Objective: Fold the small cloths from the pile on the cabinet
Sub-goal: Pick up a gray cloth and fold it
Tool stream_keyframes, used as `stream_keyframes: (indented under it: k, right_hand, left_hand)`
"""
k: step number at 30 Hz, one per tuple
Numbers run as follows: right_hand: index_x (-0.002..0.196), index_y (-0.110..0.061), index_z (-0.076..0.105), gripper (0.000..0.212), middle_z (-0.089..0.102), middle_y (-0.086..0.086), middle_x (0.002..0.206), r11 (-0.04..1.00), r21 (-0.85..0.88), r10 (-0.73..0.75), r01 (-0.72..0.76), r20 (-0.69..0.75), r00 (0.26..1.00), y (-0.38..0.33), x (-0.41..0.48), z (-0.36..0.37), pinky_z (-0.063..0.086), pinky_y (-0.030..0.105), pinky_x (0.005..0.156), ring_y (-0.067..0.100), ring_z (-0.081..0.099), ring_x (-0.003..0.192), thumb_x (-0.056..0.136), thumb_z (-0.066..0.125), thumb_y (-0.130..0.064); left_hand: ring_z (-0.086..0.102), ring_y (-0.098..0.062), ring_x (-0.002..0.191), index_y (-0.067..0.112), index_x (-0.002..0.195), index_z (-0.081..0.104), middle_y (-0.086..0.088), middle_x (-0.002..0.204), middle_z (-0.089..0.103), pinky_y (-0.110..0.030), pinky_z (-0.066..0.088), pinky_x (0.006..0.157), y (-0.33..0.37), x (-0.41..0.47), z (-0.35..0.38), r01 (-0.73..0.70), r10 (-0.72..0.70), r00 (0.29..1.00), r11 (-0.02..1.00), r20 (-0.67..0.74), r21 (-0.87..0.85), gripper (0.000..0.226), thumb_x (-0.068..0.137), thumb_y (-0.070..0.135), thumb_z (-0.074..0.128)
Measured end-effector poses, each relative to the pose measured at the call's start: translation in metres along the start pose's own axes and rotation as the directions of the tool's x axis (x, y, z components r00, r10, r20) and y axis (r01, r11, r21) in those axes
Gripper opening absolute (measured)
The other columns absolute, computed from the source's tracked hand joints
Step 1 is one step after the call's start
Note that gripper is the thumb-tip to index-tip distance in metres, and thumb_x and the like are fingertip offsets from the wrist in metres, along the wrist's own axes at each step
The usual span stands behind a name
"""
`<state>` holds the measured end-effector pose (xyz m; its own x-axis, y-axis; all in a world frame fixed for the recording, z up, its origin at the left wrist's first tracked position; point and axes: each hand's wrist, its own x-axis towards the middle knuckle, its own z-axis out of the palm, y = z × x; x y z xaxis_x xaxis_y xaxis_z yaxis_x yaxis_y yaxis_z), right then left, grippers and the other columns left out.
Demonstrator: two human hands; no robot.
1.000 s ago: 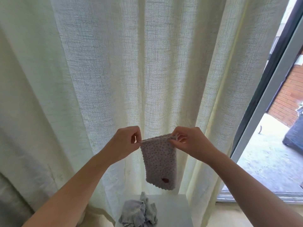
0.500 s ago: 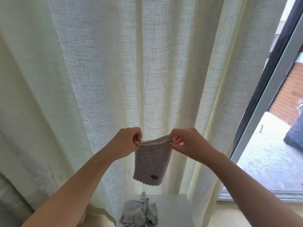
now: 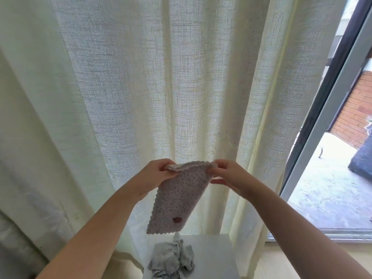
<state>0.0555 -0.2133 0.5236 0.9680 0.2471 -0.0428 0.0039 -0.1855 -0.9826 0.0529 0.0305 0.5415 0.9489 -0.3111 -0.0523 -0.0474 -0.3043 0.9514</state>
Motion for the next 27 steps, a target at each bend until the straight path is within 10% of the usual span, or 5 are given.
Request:
stream_keyframes:
  k: [3,8,15,27]
  right_hand:
    - [0.106,-0.008,0.064,0.03,0.062,0.004,0.086,0.844,0.494,0.138,-0.208,0.176,0.975,0.011,0.0,0.01,0.055,0.034,0.079,0.018,0.062,0.078,0.089,0.064,-0.033]
    - [0.137,0.0,0.05,0.078,0.053,0.024,0.136,0.866,0.386,0.194,-0.319,0.328,0.924,0.05,-0.002,0.029,0.031,0.06,0.113,0.04,0.05,0.126,0.079,0.077,-0.045]
    - [0.118,-0.005,0.063,0.034,0.063,0.019,0.126,0.709,0.634,0.287,-0.31,0.142,0.947,0.059,-0.001,0.033,0.051,0.05,0.097,0.034,0.06,0.118,0.097,0.054,-0.03]
    - [0.117,-0.004,0.063,0.024,0.07,0.014,0.099,0.915,0.262,0.292,-0.307,0.095,0.952,0.065,-0.014,0.034,0.059,0.033,0.071,0.025,0.069,0.087,0.097,0.058,-0.016]
  left_hand:
    - [0.071,-0.015,0.087,0.024,0.103,0.068,0.003,0.096,0.074,-0.03,0.056,0.074,-0.005,0.0,0.009,0.054,-0.059,0.998,0.984,-0.028,-0.167,0.014,0.097,0.023,0.056]
    - [0.069,-0.022,0.092,0.011,0.117,0.065,-0.008,0.105,0.072,-0.036,0.057,0.074,-0.017,0.008,0.021,0.12,-0.168,0.975,0.948,-0.145,-0.296,0.026,0.097,0.024,0.057]
    - [0.069,-0.023,0.094,0.006,0.114,0.069,-0.008,0.102,0.073,-0.035,0.055,0.083,-0.051,-0.002,0.031,0.26,-0.259,0.964,0.893,0.054,-0.368,0.042,0.088,0.038,0.064]
    - [0.071,-0.019,0.085,0.02,0.098,0.072,-0.003,0.093,0.073,-0.03,0.058,0.066,-0.064,-0.016,0.042,0.185,-0.225,0.944,0.967,-0.24,-0.177,0.01,0.091,0.022,0.066]
